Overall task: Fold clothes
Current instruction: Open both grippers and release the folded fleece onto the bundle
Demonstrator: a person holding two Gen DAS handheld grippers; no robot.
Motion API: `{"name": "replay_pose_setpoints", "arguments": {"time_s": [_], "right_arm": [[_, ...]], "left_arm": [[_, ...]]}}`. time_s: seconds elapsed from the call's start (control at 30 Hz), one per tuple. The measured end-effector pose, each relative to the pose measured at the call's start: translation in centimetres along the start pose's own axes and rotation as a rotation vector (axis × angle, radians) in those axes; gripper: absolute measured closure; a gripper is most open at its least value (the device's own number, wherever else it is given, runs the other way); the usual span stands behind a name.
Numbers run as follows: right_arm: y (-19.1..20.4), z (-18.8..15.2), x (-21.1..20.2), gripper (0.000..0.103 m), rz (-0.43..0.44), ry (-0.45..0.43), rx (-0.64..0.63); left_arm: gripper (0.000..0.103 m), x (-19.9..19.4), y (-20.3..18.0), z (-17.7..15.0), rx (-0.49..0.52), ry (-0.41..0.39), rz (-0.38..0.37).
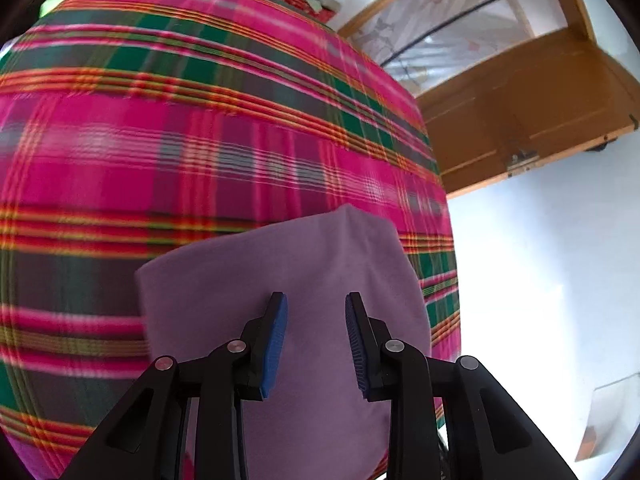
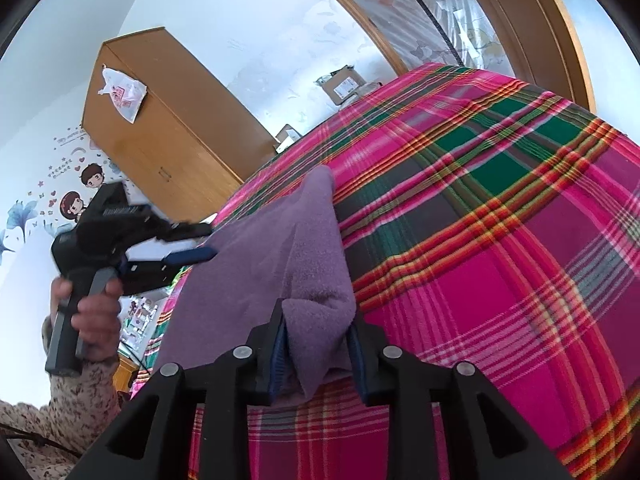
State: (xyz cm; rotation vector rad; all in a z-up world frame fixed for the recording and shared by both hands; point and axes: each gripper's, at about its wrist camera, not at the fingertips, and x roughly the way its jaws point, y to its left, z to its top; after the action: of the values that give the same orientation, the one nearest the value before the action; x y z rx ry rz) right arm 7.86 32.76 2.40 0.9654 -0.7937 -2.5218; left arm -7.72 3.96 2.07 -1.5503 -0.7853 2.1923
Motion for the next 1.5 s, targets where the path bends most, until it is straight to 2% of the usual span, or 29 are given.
{"name": "replay_pose_setpoints", "arguments": {"time_s": [0.2,0.33,0.43,0.57,0.7,0.8,1.1,1.2,1.23,1.27,1.33,1.37,1.43,1.5], "right_arm": [[-1.1,-0.1,-1.3,0.072,-0.069,-0.018,0.03],[-0.8,0.4,-3.3,0.072,-0.143,-0.089,0.012],[0.8,1.2,-3.6,0.072,-0.118,-0.104,-0.044],[3.8,0.6,-1.9,0.072,-0.125,-0.059,-0.196],[3.6,-0.9,-0.5,0.072,-0.202,0.001,-0.221],[2.3,-1.7,-0.9,0.072,-0.22,0.016,-0.188],[1.1,-2.2,-2.3,0.071,-0.279,0.05,-0.201],[0.9,-0.8,-3.1,0.071,-0.255,0.027,-0.183],[0.9,-0.3,-3.1,0.071,-0.236,0.022,-0.175],[0.7,0.5,-3.1,0.071,-0.209,0.026,-0.161],[0.4,2.1,-2.7,0.066,-0.168,0.045,-0.142],[0.4,2.6,-2.4,0.06,-0.147,0.062,-0.14],[0.2,3.6,-1.7,0.056,-0.106,0.097,-0.137],[0.0,4.5,-0.6,0.05,-0.068,0.148,-0.157]], "left_arm": [[0.072,-1.8,1.8,-1.4,-0.01,-0.042,-0.005],[0.072,-2.8,2.5,-2.6,-0.007,-0.055,-0.014],[0.072,-3.4,2.9,-3.5,-0.005,-0.065,-0.018],[0.072,-4.0,3.5,-4.7,-0.019,-0.051,-0.021],[0.072,-4.2,4.4,-5.5,-0.028,-0.045,-0.019],[0.072,-4.3,4.9,-6.0,-0.034,-0.04,-0.02],[0.07,-4.1,5.7,-6.8,-0.028,-0.025,-0.021],[0.067,-4.1,5.9,-7.1,-0.01,-0.022,-0.025],[0.06,-4.1,5.9,-7.0,-0.006,-0.018,-0.033],[0.059,-3.9,6.0,-7.0,-0.004,-0.008,-0.045],[0.059,-3.5,6.1,-6.9,0.006,0.022,-0.08],[0.059,-3.5,6.2,-7.0,0.008,0.031,-0.092],[0.048,-3.3,6.5,-6.9,0.009,0.048,-0.127],[0.044,-3.1,6.8,-6.7,-0.005,0.068,-0.164]]}}
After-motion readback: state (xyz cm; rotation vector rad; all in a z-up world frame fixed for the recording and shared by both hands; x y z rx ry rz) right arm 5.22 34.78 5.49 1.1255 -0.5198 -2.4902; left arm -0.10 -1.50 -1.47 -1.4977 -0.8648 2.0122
